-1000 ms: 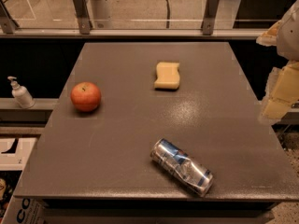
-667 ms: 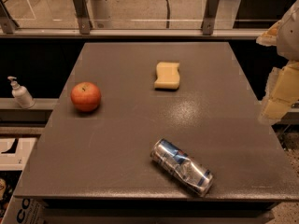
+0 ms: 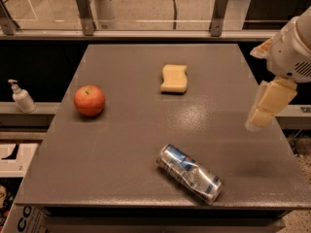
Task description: Pick sponge
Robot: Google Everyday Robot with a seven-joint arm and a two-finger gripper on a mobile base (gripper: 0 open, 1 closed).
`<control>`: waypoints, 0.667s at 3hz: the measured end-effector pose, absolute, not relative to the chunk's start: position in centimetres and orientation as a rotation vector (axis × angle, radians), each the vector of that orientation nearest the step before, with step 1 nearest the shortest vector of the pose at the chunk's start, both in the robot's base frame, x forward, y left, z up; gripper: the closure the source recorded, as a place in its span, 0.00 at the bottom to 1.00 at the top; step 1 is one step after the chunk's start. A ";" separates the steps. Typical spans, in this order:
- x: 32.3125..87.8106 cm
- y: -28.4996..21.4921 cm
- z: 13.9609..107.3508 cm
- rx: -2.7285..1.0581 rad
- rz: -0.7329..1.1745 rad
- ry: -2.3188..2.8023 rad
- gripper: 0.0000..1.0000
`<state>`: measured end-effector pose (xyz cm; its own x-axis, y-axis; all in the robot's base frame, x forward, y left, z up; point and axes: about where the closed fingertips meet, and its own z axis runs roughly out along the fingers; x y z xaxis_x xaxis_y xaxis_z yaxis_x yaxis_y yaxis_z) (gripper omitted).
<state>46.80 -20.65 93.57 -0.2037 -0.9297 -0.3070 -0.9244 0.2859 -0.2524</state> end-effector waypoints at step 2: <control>53.4 -18.1 90.4 -1.542 0.157 2.034 0.00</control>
Offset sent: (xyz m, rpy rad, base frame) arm 0.1100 0.0400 -0.0444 0.3564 -0.0840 0.0209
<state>53.42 -18.12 90.40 -0.1674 -0.8460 -0.5063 -0.9136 0.3261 -0.2429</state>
